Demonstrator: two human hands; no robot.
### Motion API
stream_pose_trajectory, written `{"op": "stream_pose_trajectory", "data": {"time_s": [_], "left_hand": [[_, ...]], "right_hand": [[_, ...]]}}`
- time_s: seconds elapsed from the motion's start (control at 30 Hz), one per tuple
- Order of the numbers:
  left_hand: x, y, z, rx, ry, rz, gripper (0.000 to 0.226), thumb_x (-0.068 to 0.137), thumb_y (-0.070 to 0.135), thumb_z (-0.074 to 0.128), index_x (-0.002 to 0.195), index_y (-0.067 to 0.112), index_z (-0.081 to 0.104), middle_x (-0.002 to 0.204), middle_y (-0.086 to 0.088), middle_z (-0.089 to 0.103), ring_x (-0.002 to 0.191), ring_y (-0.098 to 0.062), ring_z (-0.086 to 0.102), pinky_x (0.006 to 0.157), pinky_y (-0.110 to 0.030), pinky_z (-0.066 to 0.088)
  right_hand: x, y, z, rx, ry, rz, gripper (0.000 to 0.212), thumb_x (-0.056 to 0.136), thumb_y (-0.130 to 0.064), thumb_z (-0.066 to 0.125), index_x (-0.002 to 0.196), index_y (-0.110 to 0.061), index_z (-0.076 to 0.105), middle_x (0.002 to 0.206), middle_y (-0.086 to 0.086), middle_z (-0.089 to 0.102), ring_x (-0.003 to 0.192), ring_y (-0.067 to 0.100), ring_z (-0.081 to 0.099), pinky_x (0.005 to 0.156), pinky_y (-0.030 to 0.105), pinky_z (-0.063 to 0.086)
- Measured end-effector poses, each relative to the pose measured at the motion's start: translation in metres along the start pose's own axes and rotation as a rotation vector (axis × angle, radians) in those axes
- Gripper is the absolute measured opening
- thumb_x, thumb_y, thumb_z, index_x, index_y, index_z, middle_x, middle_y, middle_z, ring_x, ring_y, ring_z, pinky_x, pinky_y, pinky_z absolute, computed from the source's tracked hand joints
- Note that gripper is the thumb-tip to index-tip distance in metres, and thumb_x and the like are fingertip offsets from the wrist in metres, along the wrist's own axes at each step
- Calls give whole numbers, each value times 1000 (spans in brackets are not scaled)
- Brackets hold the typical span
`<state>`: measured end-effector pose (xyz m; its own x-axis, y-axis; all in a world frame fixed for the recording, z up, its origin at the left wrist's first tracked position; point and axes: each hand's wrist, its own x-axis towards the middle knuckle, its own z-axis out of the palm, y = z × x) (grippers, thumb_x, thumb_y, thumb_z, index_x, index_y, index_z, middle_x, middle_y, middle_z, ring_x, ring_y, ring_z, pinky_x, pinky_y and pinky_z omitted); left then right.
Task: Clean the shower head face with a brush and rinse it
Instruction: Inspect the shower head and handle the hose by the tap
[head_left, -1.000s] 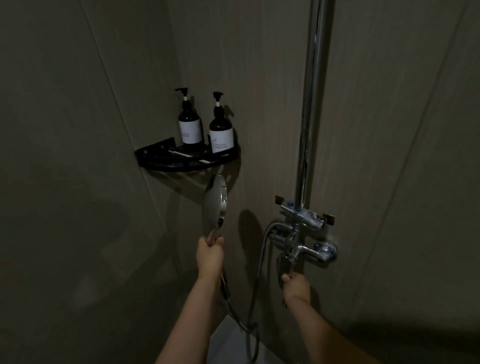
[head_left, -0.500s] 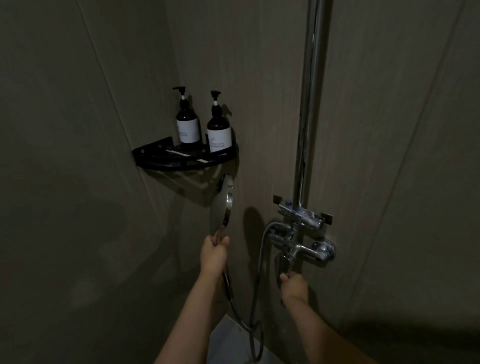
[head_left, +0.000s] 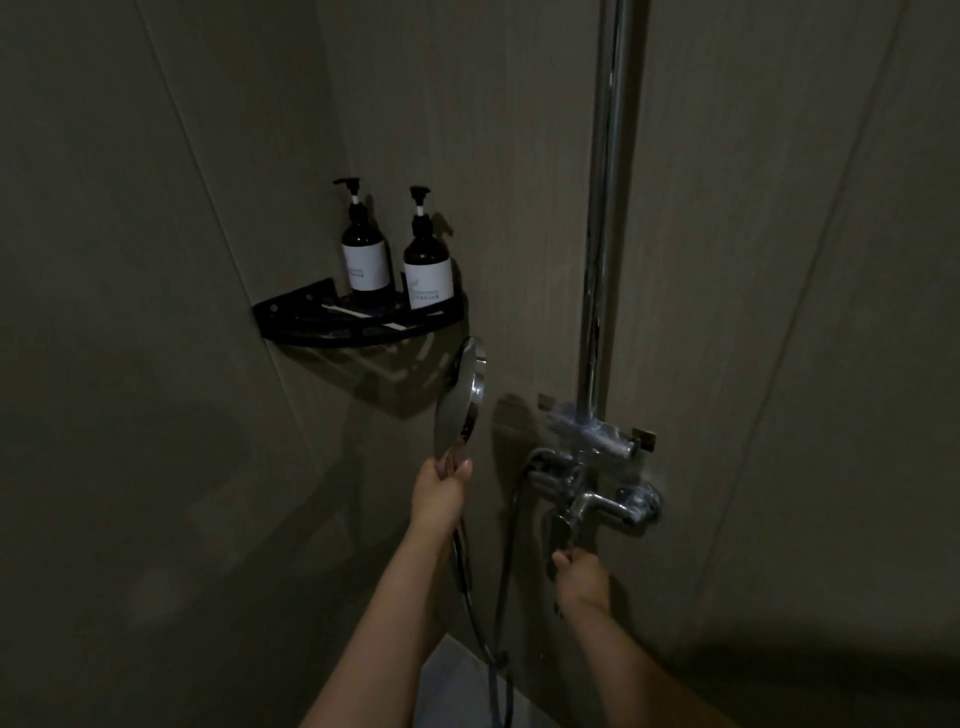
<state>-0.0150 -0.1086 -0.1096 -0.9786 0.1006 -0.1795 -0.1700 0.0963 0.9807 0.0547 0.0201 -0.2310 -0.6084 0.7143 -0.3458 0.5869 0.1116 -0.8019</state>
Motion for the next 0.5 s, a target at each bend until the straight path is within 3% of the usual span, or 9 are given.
{"op": "stream_pose_trajectory", "data": {"time_s": [0.1,0.5], "left_hand": [[1,3,6,-4,-20,44,4,90,15,57,89,17,54,105,-13,63,102,-27,61,96,-40,47],[1,-2,2,58,37,-13,28,92,16,55,116,3,53,109,-10,58,106,-26,56,88,-29,41]], "right_hand": [[1,1,0,-15,-8,-11,29,95,-14,50,113,3,64,116,25,64,111,32,60,89,30,45],[4,1,-2,-26,-46,-6,30,94,-17,51,112,4,63,118,25,63,113,33,59,88,29,45]]}}
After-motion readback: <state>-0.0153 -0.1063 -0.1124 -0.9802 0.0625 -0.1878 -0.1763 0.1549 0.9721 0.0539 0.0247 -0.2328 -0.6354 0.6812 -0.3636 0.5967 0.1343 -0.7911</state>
